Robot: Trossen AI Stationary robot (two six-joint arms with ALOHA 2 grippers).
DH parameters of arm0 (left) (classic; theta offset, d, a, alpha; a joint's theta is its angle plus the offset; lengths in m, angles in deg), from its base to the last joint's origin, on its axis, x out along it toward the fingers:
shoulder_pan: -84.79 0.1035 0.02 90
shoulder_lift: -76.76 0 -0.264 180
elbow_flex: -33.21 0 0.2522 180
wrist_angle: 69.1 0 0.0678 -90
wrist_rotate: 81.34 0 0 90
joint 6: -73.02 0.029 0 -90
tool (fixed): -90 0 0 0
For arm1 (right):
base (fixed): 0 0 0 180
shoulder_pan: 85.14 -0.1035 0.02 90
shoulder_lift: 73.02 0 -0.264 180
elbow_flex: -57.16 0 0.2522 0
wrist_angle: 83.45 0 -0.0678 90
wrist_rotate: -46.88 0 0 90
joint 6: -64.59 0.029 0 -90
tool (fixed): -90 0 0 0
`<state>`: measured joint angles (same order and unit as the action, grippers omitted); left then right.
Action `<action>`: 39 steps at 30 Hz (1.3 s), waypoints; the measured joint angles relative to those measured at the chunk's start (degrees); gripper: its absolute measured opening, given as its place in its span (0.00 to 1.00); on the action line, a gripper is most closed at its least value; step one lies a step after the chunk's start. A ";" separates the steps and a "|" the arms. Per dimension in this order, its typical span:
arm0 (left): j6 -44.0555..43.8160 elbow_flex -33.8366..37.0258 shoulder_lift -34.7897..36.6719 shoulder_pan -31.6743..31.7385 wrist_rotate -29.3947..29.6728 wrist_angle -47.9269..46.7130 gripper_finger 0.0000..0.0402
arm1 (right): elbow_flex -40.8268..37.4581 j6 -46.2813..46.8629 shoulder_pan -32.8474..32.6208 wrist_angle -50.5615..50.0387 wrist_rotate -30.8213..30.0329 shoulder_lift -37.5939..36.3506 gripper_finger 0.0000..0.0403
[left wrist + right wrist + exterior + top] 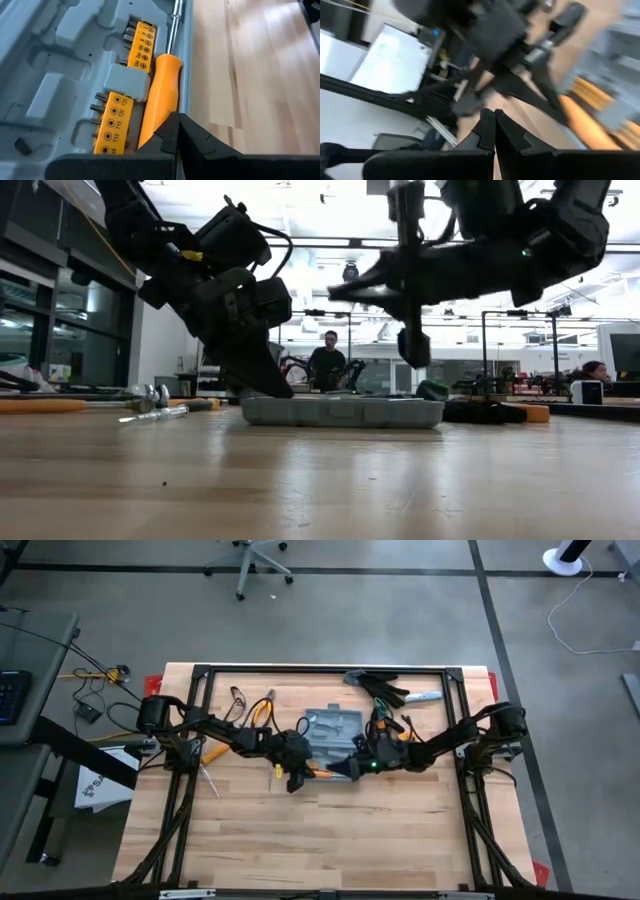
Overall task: Prefit tool cases
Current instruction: Put the yellow screwdriver handle into the gray toolbox
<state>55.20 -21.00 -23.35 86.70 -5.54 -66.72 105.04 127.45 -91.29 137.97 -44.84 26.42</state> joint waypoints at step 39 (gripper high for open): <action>-4.52 -0.09 -4.52 -0.14 -0.52 7.91 0.00 | 6.35 -1.21 -1.94 -0.54 2.88 8.50 0.00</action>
<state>50.67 -21.09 -27.88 86.57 -6.06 -58.80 111.39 126.24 -93.24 137.43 -41.96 34.91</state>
